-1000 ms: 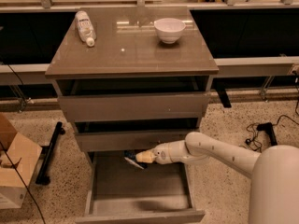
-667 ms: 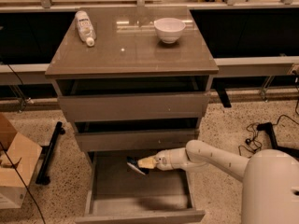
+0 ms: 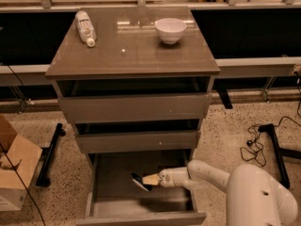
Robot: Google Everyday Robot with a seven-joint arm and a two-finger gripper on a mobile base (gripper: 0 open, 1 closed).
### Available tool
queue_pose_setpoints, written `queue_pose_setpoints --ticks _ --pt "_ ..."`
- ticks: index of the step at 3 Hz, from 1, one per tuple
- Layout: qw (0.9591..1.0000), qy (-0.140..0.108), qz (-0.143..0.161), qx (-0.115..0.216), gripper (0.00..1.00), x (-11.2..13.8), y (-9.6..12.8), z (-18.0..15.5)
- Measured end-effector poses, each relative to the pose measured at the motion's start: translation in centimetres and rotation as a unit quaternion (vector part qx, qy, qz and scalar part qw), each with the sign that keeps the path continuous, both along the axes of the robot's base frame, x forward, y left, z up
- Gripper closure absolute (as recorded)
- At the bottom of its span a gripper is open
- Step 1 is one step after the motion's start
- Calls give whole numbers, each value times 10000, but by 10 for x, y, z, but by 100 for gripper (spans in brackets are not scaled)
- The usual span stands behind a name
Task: Place rxbar blueberry into bottom drawer
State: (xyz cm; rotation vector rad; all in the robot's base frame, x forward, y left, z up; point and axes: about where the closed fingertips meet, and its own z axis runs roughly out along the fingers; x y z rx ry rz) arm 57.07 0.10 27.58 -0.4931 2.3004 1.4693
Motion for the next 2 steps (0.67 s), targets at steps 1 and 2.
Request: queue_pose_setpoints --ticks 1,2 --pt "9994 334 -84 69 100 -22 -2 -57" --pt "9979 608 -186 74 100 -31 -6 -105"
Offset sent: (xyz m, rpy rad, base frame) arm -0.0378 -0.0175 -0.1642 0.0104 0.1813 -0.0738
